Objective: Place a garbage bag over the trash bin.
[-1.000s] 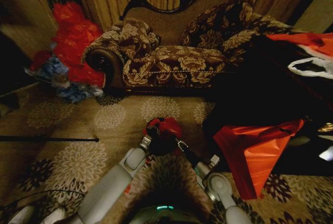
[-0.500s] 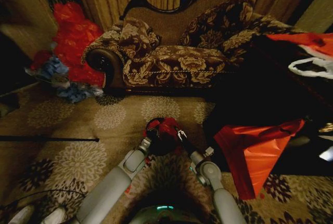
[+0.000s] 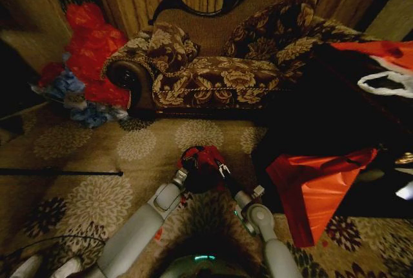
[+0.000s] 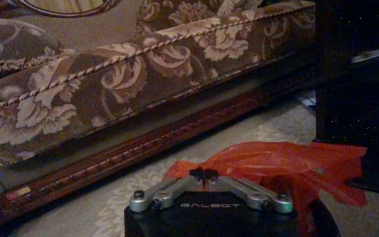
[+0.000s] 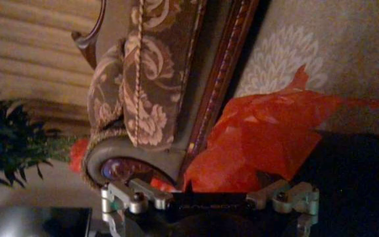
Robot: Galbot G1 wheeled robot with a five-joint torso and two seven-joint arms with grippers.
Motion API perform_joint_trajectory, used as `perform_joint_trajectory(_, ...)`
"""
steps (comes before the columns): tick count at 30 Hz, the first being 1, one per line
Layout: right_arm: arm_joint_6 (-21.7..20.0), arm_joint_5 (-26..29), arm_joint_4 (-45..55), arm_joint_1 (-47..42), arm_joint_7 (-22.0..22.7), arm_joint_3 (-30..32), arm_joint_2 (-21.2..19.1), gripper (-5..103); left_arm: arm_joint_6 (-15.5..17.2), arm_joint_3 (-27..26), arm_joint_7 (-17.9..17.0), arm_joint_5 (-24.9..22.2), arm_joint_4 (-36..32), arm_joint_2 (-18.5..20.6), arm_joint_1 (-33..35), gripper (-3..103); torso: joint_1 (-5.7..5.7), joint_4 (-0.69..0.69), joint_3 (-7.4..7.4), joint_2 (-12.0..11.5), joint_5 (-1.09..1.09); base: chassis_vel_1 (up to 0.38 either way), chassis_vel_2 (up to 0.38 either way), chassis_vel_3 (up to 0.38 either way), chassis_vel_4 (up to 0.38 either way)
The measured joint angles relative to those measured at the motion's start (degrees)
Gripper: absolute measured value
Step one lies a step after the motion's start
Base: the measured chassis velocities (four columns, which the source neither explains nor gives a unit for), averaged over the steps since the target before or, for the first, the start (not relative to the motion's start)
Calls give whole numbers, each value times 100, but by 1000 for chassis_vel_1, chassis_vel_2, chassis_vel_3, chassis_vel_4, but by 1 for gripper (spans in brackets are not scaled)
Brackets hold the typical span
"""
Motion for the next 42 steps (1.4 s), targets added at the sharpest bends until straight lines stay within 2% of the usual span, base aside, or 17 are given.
perform_joint_trajectory(8,168,140,-333,319,77,99,351,100,-30,17,35,-3,34,-25,-16,0,0,0,0,0,0,0,0,0,0)
perform_joint_trajectory(20,301,46,-537,558,-92,134,397,100,-74,25,164,57,-6,-96,88,0,0,0,0,0,0,0,0,0,0)
perform_joint_trajectory(21,312,34,-543,566,-150,146,401,102,-84,24,200,81,-6,-99,102,0,0,0,0,0,0,0,0,0,0)
perform_joint_trajectory(22,320,-4,-556,568,-233,151,400,99,-102,22,239,97,-3,-103,118,0,0,0,0,0,0,0,0,0,0)
perform_joint_trajectory(24,329,-46,-572,568,-302,151,396,99,-121,17,282,109,0,-108,132,0,0,0,0,0,1,0,0,0,0)
perform_joint_trajectory(27,349,-206,-607,552,-498,150,373,87,-181,7,378,149,4,-127,181,0,0,0,0,0,0,0,0,0,0)
perform_joint_trajectory(29,352,-238,-614,550,-529,148,369,87,-186,7,385,165,4,-127,191,0,0,0,0,0,0,0,0,0,0)
perform_joint_trajectory(30,355,-324,-632,546,-595,139,354,77,-194,7,387,228,0,-127,219,0,0,0,0,0,0,0,0,0,0)
perform_joint_trajectory(33,356,-429,-661,545,-666,121,342,65,-282,7,395,255,-7,-116,241,11,0,0,0,0,0,0,0,0,0)
perform_joint_trajectory(34,356,-487,-680,549,-697,108,337,65,-336,7,415,255,-9,-106,241,16,0,0,0,0,0,0,0,0,0)
perform_joint_trajectory(35,356,-487,-680,549,-697,108,337,65,-336,7,415,255,-9,-106,241,16,0,0,0,0,0,0,0,0,0)
perform_joint_trajectory(38,357,-748,-778,592,-851,75,295,49,-421,-37,722,47,-129,-55,232,32,0,0,0,0,0,0,0,0,0)
perform_joint_trajectory(39,357,-748,-778,592,-851,75,295,49,-421,-37,722,47,-129,-55,232,32,0,0,0,0,0,0,0,0,0)
perform_joint_trajectory(40,361,-832,-814,610,-897,75,276,43,-435,-59,831,-112,-209,-25,225,38,0,0,0,0,0,0,0,0,0)
perform_joint_trajectory(41,366,-907,-837,617,-942,77,255,38,-448,-72,876,-219,-260,-3,221,38,0,0,0,0,1,0,0,0,0)
perform_joint_trajectory(42,366,-907,-837,617,-942,77,255,38,-448,-72,876,-219,-260,-3,221,38,0,0,0,0,1,0,0,0,0)
